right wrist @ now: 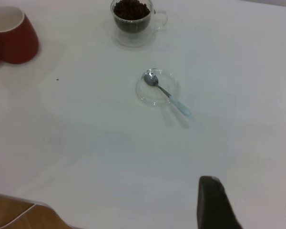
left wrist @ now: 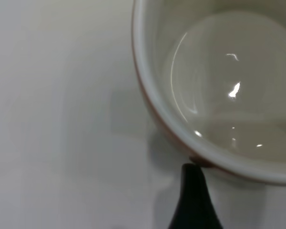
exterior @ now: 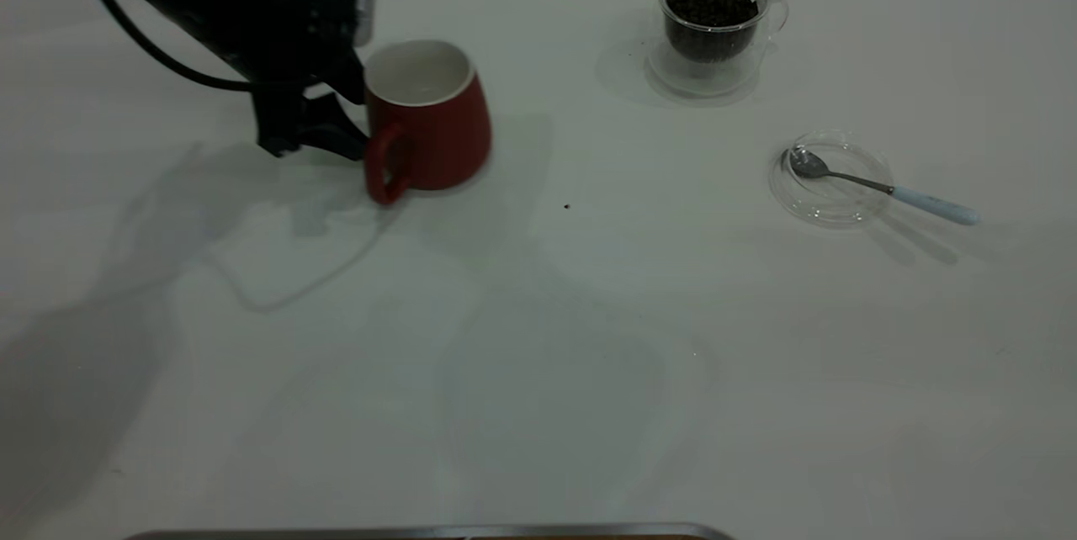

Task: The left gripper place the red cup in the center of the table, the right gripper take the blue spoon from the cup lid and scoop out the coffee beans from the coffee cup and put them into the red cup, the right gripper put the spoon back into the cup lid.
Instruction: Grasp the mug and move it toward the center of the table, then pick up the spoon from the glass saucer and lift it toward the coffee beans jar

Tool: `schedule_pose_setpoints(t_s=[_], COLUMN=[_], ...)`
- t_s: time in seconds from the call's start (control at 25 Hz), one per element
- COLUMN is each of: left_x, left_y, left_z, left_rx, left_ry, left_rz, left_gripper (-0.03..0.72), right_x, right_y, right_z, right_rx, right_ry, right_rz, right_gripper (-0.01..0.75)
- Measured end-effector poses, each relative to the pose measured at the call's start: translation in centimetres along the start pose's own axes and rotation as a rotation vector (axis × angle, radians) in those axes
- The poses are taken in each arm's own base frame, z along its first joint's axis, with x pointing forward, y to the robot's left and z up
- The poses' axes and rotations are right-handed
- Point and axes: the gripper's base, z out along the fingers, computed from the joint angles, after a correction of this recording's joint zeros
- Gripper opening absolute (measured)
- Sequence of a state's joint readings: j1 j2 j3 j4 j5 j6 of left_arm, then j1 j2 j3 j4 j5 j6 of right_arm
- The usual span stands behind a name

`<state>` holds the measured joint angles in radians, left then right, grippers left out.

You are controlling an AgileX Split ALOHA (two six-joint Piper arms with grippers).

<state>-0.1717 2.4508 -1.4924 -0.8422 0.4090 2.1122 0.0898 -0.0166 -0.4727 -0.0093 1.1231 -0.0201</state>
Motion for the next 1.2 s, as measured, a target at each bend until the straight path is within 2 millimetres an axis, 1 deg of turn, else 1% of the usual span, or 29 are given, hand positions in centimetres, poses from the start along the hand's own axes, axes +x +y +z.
schedule_pose_setpoints(t_s=[0.24, 0.4, 0.6, 0.68, 0.8, 0.92, 1.04, 1.2], left_x=[-2.4, -3.5, -3.6, -3.5, -4.0, -5.0, -5.8, -7.4], left_y=[-0.4, -0.8, -0.6, -0.2, 0.7, 1.7, 2.3, 2.8], left_z=[1.1, 1.6, 1.7, 1.2, -0.8, -4.0, -8.0, -14.7], left_rx=[-0.017, -0.019, -0.04, -0.059, -0.09, -0.104, -0.112, -0.171], left_ry=[-0.034, -0.041, -0.03, -0.026, -0.042, -0.053, -0.03, -0.001], left_rz=[-0.026, -0.019, -0.029, -0.069, -0.123, -0.145, -0.179, -0.305], left_gripper=[0.593, 0.593, 0.593, 0.593, 0.593, 0.593, 0.593, 0.593], right_x=[0.0, 0.0, 0.0, 0.0, 0.0, 0.0, 0.0, 0.0], right_y=[0.0, 0.0, 0.0, 0.0, 0.0, 0.0, 0.0, 0.0], right_z=[0.0, 0.0, 0.0, 0.0, 0.0, 0.0, 0.0, 0.0], right_rx=[0.0, 0.0, 0.0, 0.0, 0.0, 0.0, 0.0, 0.0], right_ry=[0.0, 0.0, 0.0, 0.0, 0.0, 0.0, 0.0, 0.0], right_rz=[0.0, 0.0, 0.0, 0.0, 0.0, 0.0, 0.0, 0.0], right_gripper=[0.408, 0.408, 0.408, 0.408, 0.408, 0.408, 0.408, 0.408])
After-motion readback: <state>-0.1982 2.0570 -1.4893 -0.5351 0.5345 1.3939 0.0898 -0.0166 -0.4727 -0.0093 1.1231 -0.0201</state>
